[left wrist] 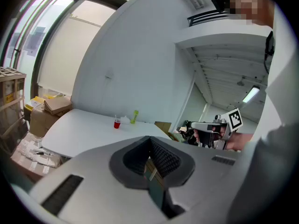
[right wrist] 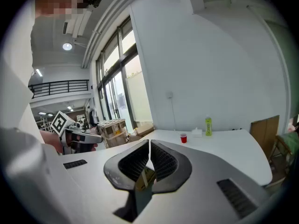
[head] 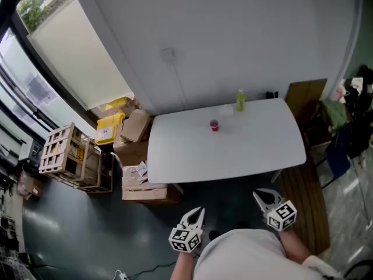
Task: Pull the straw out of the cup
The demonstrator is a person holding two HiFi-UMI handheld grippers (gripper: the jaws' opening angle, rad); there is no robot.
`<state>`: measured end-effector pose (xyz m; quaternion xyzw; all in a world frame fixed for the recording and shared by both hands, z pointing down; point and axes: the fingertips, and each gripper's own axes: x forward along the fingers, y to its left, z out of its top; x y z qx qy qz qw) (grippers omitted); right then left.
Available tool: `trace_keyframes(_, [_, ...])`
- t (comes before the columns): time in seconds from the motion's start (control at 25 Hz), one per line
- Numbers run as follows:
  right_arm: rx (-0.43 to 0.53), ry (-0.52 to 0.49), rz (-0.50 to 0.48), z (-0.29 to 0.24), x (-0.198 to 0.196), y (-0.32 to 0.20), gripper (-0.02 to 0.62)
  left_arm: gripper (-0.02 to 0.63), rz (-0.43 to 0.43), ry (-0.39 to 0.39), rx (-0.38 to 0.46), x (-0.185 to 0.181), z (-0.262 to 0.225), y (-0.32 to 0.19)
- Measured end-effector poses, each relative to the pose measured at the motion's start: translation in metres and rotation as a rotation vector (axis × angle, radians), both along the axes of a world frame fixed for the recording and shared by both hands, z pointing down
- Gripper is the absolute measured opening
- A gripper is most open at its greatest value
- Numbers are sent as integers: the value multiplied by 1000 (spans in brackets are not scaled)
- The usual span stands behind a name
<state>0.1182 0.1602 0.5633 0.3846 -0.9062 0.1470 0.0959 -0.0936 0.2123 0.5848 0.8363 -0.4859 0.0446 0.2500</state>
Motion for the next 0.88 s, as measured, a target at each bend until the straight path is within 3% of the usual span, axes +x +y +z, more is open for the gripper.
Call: trace_keyframes(0.88, [-14,-17,-21,-2,9,4,42,2,-29,-12,3,9,-5,6])
